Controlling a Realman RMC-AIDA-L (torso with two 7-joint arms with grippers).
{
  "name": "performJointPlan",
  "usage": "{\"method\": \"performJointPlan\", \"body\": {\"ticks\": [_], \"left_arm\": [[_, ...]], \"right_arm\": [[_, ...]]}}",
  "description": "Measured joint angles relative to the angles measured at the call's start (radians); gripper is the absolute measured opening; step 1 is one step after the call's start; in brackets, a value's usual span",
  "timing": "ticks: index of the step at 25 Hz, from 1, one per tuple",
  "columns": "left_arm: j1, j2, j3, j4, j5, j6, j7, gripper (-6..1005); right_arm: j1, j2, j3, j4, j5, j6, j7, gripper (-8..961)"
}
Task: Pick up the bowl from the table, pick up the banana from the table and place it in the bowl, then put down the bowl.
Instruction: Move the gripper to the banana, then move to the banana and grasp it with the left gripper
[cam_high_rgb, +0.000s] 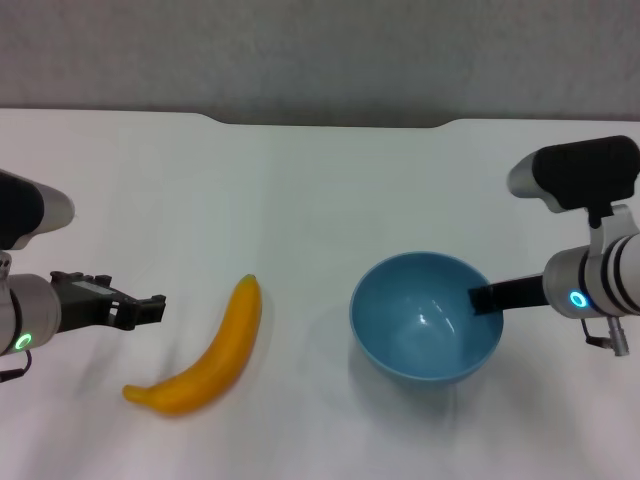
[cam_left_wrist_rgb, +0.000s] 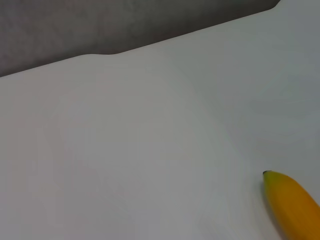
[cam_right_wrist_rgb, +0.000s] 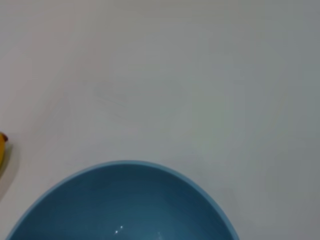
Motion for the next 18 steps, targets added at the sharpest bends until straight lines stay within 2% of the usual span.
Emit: {"method": "performJointPlan", "body": {"ticks": [1,10,18], "left_arm": [[0.003,0.000,0.002,-0.003,-0.006,0.001,0.000,800],[0.009,0.001,0.040,-0.005,-0.092,-0.015,0.040,800],[0.008,0.000,0.071,0.011,-0.224,-0.010,0.112,802]], "right_arm": [[-0.008,0.000,0.004,0.010,-0.003,-0.006,-0.001,29],[-0.107,-0.001,0.037,0.122,-0.031,-0.070,-0.001,29],[-0.114,0.001,0.044,0.135,-0.053,-0.073,-0.002,29]]}}
